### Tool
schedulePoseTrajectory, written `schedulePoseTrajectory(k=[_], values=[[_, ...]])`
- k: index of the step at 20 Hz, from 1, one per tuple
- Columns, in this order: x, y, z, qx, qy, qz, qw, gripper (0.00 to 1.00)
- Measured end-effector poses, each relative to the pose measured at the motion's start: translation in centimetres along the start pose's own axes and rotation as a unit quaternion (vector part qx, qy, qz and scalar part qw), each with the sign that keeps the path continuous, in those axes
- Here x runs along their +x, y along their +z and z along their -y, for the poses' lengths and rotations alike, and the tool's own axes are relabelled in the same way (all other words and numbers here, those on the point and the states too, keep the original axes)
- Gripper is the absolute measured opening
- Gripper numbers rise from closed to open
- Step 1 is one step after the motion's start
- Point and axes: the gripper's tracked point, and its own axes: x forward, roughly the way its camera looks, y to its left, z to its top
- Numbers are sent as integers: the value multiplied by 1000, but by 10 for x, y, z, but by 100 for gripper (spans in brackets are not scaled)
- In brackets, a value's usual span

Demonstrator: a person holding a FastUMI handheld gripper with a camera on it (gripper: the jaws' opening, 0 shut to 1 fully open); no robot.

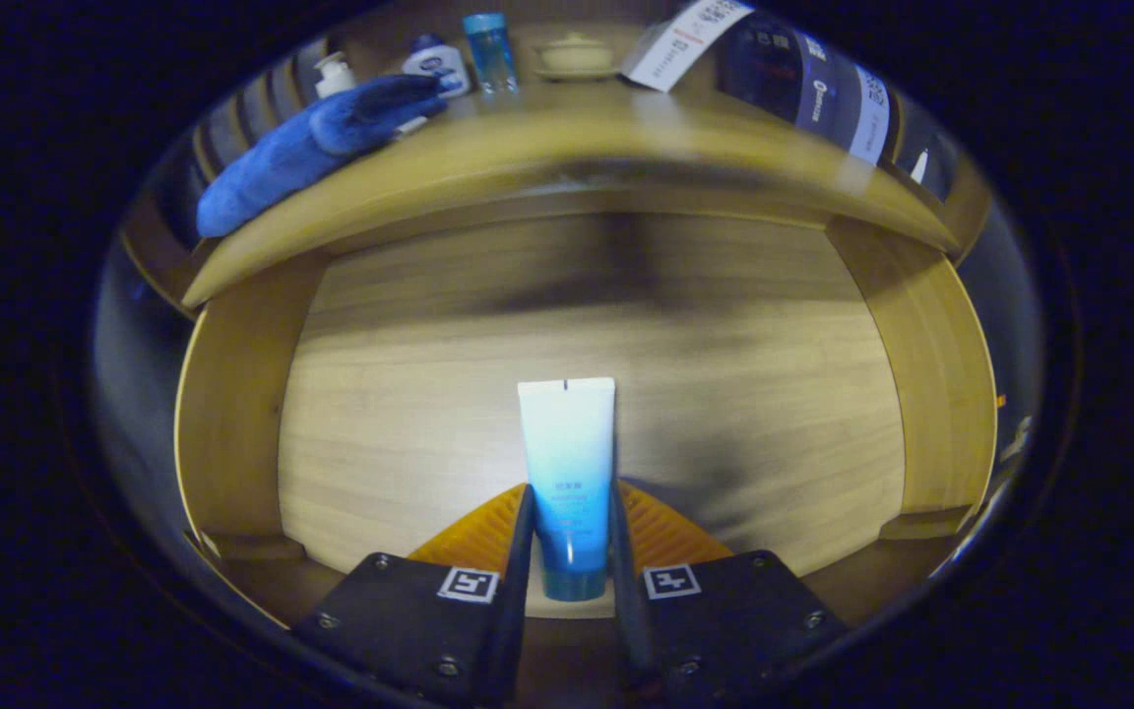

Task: Pull open the drawer, take out the items inside it, and place them on the countertop above the cabinet.

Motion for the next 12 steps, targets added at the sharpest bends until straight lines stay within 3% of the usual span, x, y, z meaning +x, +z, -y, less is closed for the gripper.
schedulePoseTrajectory(k=[3,7,12], values=[[-11,6,-5,-11,19,79,997,39],[-45,26,-12,-5,42,220,975,39],[-76,37,-8,9,44,300,953,39]])
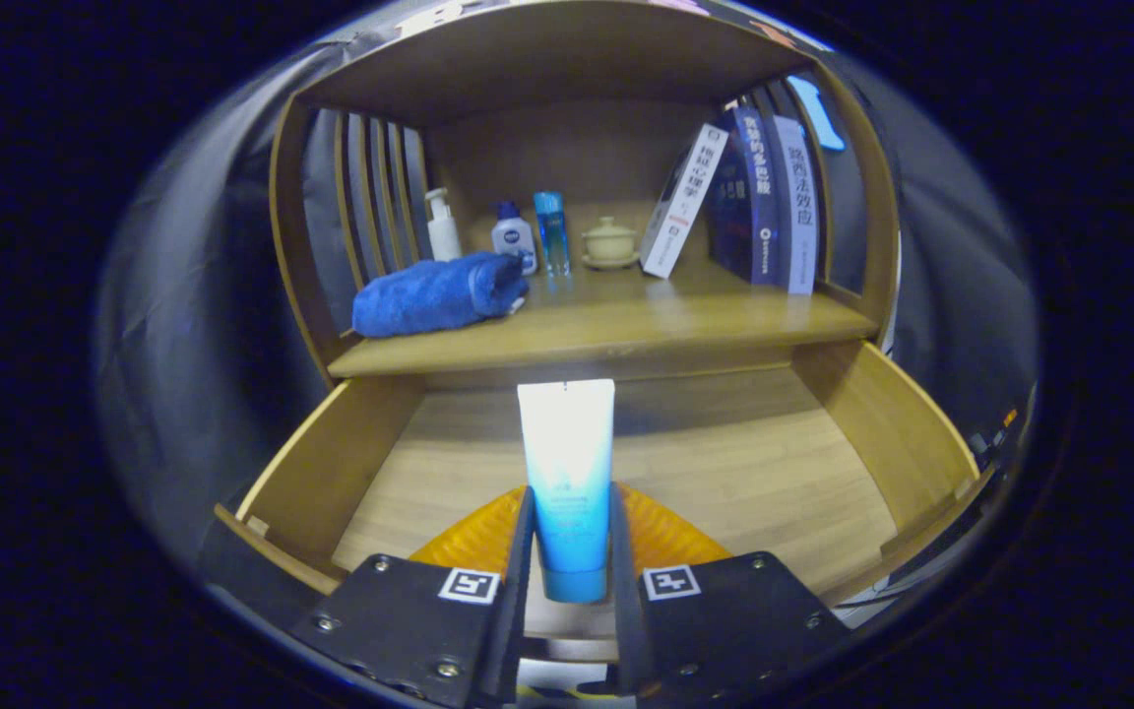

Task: Pull open the drawer, take out the items inside it, and place them on the countertop above the cabinet.

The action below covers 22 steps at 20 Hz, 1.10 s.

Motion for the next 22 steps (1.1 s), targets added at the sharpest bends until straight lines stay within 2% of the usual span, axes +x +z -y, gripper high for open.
schedulePoseTrajectory(k=[5,10,16,22], values=[[-26,53,3,-1,-1,72,997,39],[-11,122,7,-8,-14,91,996,39],[68,150,26,11,-39,8,999,39],[137,141,43,34,-44,-53,997,39]])
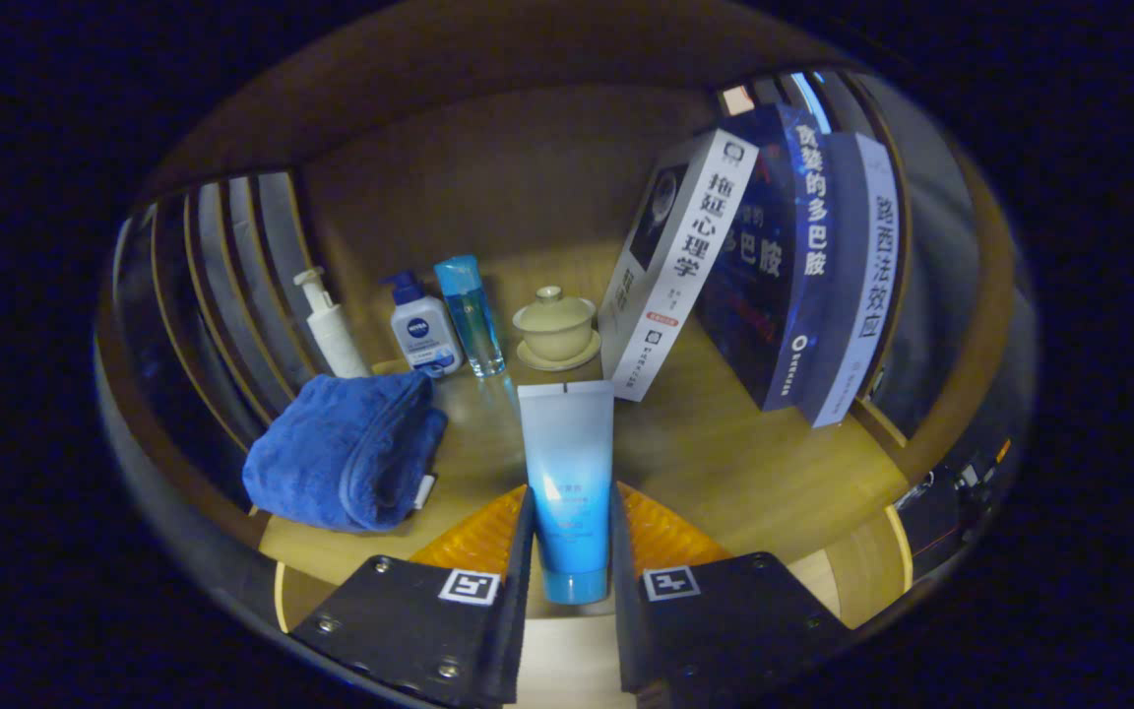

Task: Pull open the drawer, take out the items inside it, and place them on the countertop above the cabinet.

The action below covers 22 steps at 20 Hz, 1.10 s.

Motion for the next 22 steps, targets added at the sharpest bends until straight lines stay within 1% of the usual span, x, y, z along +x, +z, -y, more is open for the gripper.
schedulePoseTrajectory(k=[3,6,7,9,11,14,16,19,22], values=[[16,7,0,-3,2,9,1000,39],[27,-8,-3,-6,-3,-12,1000,39],[29,-12,-5,-16,-3,-15,1000,39],[30,-10,-13,-27,-12,1,1000,41],[26,-9,-17,-25,-14,2,1000,43],[12,9,-8,-8,-28,33,999,76],[-7,19,-7,8,-21,56,998,98],[-46,23,-4,14,-9,81,997,100],[-87,13,4,5,-7,101,995,99]])
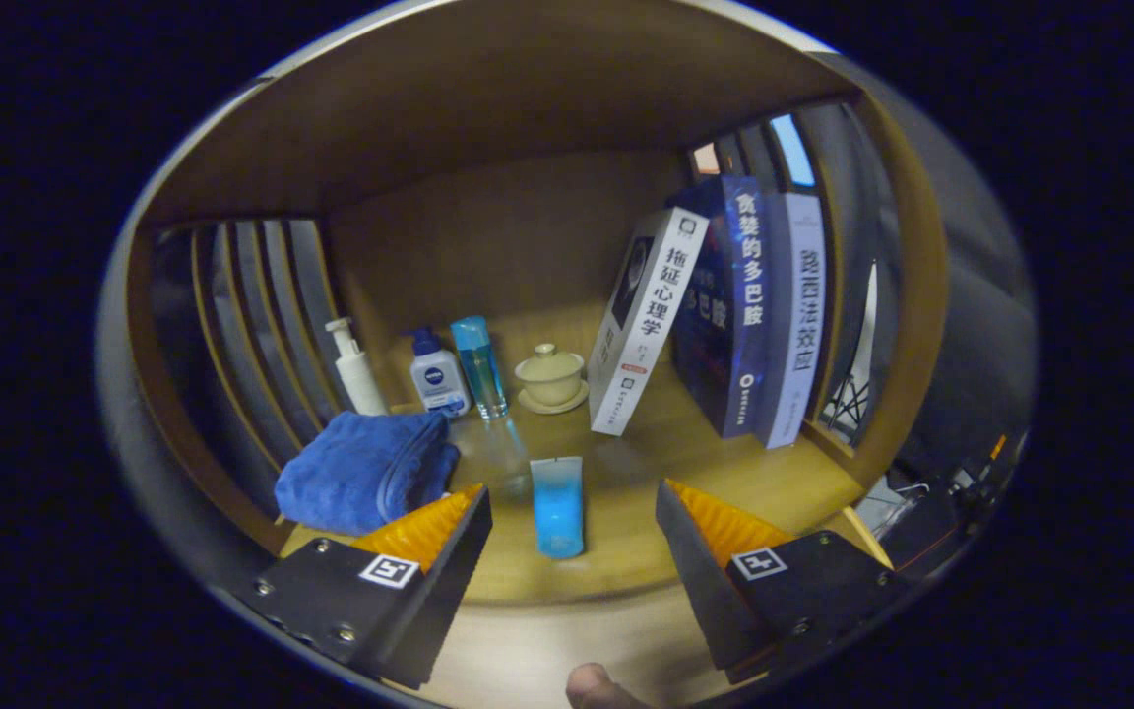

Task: Pull open the drawer, take out the items inside it, and place them on the countertop above the cabinet.

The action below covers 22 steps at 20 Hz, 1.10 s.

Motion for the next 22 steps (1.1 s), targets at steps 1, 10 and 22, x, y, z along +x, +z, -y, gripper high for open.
schedulePoseTrajectory(k=[1,10,22], values=[[-15,-2,4,-4,-3,4,1000,100],[-162,-46,23,-40,3,68,997,99],[-243,-158,52,16,10,70,997,99]])
